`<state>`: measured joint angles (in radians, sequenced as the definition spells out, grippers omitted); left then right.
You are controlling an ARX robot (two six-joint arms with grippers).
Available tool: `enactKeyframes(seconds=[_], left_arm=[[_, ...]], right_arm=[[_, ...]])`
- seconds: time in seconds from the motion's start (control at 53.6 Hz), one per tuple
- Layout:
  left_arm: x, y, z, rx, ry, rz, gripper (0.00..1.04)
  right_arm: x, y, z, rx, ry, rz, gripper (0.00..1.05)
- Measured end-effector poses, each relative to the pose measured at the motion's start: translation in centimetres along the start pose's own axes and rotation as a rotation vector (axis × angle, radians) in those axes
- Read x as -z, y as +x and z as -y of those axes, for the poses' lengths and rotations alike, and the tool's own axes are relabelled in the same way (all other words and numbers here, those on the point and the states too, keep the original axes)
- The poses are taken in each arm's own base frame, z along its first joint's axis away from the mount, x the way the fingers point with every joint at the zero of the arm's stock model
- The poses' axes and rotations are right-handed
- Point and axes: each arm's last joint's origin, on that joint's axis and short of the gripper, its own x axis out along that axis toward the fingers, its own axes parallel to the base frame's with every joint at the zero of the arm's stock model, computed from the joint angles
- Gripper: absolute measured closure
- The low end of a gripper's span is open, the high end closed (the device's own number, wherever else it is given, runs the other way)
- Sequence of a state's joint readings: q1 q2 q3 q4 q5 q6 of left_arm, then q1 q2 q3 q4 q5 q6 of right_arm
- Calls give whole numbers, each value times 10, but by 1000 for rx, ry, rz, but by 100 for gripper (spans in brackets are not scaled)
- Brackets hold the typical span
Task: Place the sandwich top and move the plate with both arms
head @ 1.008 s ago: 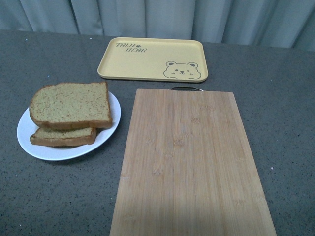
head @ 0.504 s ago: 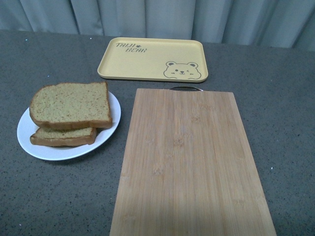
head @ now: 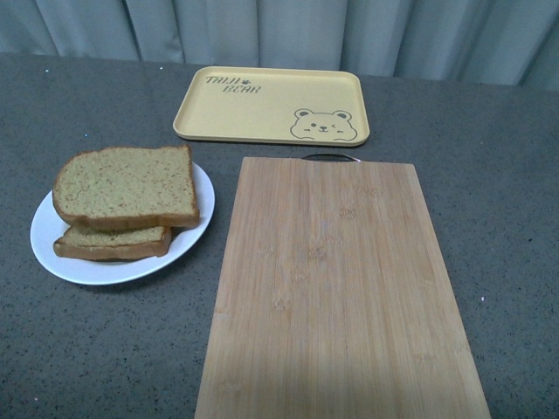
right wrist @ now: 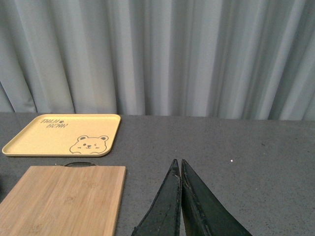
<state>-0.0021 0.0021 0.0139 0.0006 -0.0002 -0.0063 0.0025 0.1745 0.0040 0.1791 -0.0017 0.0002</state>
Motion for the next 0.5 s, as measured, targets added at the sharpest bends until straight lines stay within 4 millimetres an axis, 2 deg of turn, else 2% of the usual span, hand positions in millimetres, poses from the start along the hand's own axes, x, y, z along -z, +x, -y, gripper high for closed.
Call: enactKeyframes(seconds=[0.224,0.336,0.504], left_arm=[[0,0,0,0,0,0,7],[0,0,0,0,0,0,7],[0,0,0,0,0,0,7]], right_arm=[[3,-11,0,-1,-1,-7,103],[3,-11,0,-1,-1,-6,77],[3,-11,0,-1,-1,-6,51]])
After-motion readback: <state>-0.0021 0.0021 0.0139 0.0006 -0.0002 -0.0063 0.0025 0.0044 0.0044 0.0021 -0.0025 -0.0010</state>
